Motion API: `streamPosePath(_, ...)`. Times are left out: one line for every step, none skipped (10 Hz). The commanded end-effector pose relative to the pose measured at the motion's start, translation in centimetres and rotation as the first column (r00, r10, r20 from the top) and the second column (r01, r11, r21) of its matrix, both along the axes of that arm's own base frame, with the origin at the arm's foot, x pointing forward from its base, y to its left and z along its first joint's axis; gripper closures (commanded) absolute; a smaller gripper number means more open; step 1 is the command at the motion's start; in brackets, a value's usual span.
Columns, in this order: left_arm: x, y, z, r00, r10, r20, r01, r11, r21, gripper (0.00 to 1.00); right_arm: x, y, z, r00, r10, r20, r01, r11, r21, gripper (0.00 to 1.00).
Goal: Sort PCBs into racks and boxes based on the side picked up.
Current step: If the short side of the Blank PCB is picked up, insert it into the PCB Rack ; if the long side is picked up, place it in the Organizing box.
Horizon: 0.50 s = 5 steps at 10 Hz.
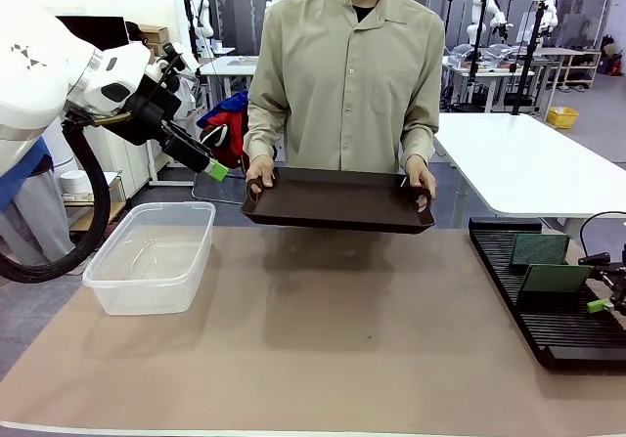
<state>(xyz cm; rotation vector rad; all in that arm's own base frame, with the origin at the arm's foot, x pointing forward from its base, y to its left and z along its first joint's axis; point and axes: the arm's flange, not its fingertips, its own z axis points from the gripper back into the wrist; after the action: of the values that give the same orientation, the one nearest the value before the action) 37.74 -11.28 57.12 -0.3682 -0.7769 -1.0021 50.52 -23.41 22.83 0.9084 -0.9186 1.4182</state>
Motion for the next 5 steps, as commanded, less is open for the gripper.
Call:
streamPosePath(0.0, 0.1, -0.2, 1.0, -0.005, -0.003, 0.005, 1.0, 0.003, 0.0, -2.0, -0.3, 0.9, 0.997, -0.019, 0.077, 0.02, 1.0, -0.017, 0.01)
streamPosePath(0.0, 0.1, -0.2, 1.0, -0.005, -0.003, 0.005, 1.0, 0.003, 0.0, -2.3, -0.5, 1.7, 0.994, -0.042, 0.099, 0.043, 0.999, -0.012, 0.0)
streamPosePath(0.0, 0.1, -0.2, 1.0, -0.005, -0.003, 0.005, 1.0, 0.003, 0.0, -2.6, -0.9, 2.8, 0.991, -0.073, 0.112, 0.075, 0.997, -0.013, 0.0)
streamPosePath(0.0, 0.1, -0.2, 1.0, -0.005, -0.003, 0.005, 1.0, 0.003, 0.0, -2.8, -1.0, 3.6, 0.99, -0.101, 0.102, 0.103, 0.995, -0.015, 0.0)
streamPosePath(0.0, 0.1, -0.2, 1.0, -0.005, -0.003, 0.005, 1.0, 0.003, 0.0, -3.1, -1.0, 4.8, 0.986, -0.14, 0.087, 0.141, 0.99, -0.005, 0.0)
